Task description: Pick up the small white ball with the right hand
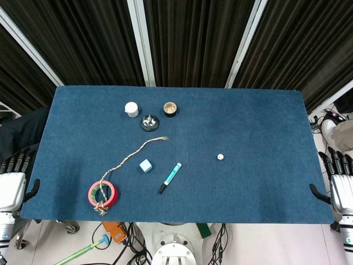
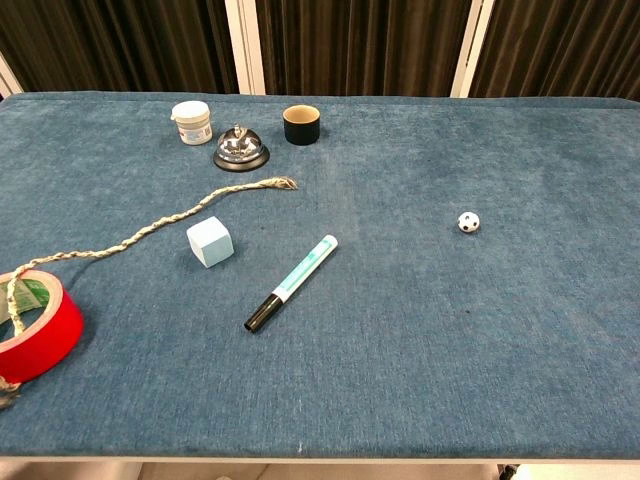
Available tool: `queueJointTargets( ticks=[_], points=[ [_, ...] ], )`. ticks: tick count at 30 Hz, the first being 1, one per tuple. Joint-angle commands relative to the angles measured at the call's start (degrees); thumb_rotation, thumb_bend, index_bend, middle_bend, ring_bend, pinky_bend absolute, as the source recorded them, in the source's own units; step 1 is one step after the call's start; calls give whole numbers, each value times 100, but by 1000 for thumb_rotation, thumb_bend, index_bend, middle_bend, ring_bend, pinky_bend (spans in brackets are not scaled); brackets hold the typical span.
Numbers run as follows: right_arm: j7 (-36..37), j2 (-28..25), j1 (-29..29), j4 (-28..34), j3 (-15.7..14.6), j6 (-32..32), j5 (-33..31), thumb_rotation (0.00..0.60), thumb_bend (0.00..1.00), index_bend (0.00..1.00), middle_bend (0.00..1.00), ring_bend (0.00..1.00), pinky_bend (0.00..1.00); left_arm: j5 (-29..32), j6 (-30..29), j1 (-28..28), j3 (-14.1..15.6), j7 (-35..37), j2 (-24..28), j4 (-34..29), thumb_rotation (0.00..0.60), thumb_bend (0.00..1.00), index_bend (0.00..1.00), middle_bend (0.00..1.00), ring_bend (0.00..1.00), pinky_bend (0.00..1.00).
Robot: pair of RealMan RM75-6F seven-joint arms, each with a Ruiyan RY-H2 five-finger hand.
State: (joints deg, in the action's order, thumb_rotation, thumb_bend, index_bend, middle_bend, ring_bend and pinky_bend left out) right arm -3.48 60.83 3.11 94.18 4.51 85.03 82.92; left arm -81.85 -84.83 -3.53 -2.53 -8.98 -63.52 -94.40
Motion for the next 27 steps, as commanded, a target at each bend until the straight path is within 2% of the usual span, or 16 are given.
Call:
queueJointTargets(
  ticks=[1, 14, 21, 24, 27],
  points=[
    [-7, -4, 1, 3, -4, -13, -3, 600, 367, 144, 41, 61, 51, 1, -1, 2, 1, 1, -1, 1, 600, 416, 31, 0, 15, 95],
    [-9, -6, 4, -9, 7, -44, -41, 600, 366, 144, 41, 61, 51, 12, 11, 3, 5, -26, 1, -10, 600, 416, 31, 0, 15, 95],
    [249, 19, 40, -105, 68, -173, -189, 600, 367, 144, 40, 61, 51, 2, -31, 32, 23, -100, 1, -64, 600, 416, 31, 0, 14, 95],
    [628, 98, 184, -268, 39, -409, -54, 600, 367, 161, 40, 61, 51, 21, -6, 27, 25, -119, 7, -65, 600, 416, 31, 0, 14, 95],
    [1392, 194, 451, -561, 40, -868, 46, 600, 366, 194, 40, 61, 51, 79, 21, 23, 2, -63, 9, -89, 600, 416, 31, 0, 14, 95]
  ],
)
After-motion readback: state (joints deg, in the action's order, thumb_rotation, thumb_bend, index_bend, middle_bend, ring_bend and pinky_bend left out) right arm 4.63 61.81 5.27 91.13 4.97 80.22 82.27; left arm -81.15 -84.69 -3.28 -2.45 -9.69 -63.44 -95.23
